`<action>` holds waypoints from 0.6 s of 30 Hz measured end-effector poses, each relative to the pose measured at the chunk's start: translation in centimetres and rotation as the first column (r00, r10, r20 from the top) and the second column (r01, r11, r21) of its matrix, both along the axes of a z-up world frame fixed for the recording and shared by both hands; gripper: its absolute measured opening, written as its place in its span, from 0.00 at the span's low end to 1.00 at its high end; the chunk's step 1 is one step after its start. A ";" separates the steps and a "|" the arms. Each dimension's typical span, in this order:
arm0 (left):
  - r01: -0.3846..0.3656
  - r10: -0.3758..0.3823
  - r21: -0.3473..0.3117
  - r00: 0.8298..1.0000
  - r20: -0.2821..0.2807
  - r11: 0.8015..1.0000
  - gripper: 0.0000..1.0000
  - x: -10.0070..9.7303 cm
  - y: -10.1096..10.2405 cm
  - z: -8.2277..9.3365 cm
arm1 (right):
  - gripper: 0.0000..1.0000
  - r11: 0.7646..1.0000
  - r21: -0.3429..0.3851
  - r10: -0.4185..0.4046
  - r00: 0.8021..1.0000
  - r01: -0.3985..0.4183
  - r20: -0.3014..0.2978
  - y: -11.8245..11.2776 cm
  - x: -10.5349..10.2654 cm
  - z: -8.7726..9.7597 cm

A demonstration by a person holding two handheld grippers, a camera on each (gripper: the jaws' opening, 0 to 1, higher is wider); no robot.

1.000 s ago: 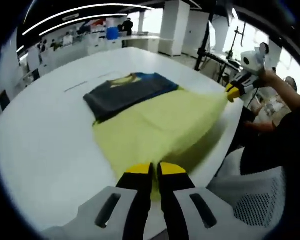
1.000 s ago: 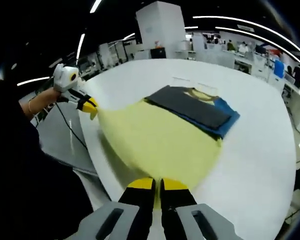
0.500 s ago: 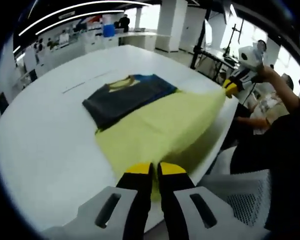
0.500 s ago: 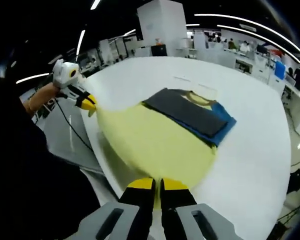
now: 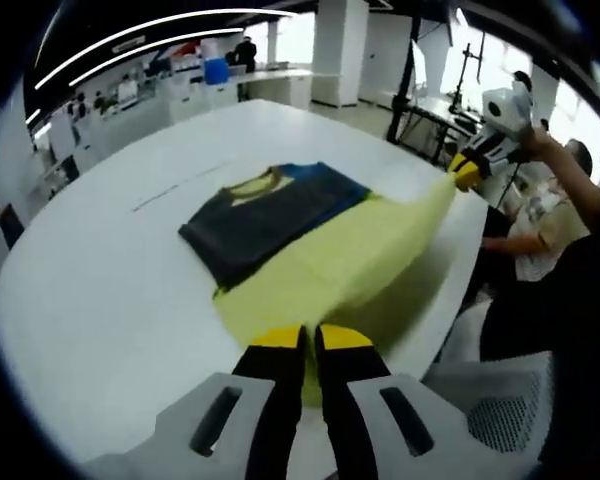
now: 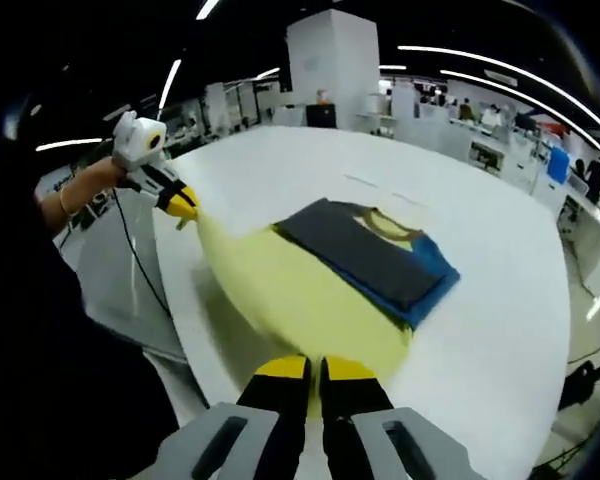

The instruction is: Fold the garment on the visible template until the final outline fits inside the template.

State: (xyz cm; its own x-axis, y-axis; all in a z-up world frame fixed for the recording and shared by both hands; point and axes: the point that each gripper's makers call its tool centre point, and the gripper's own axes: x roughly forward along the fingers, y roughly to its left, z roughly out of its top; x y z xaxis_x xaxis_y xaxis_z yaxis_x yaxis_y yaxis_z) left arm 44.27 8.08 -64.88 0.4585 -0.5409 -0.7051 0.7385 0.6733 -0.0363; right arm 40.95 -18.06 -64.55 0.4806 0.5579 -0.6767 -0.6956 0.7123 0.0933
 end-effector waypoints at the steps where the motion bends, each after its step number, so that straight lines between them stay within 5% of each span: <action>1: 0.006 -0.006 0.006 1.000 0.014 1.000 0.02 0.3 0.0 0.2 | 0.00 1.000 0.011 -0.006 1.000 0.006 0.002 -0.1 0.4 0.1; 18: -0.043 0.046 -0.026 0.989 0.141 0.999 0.02 6.4 -0.9 3.0 | 0.00 0.997 0.059 -0.067 0.986 0.059 0.150 -1.1 7.4 2.7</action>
State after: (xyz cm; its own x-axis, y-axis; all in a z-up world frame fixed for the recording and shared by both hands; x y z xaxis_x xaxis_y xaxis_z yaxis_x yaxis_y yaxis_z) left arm 50.68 7.16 -61.83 0.5767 -0.5330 -0.6192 0.7065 0.7060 0.0504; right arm 48.31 -19.18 -61.80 0.6108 0.5568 -0.5629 -0.6583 0.7522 0.0296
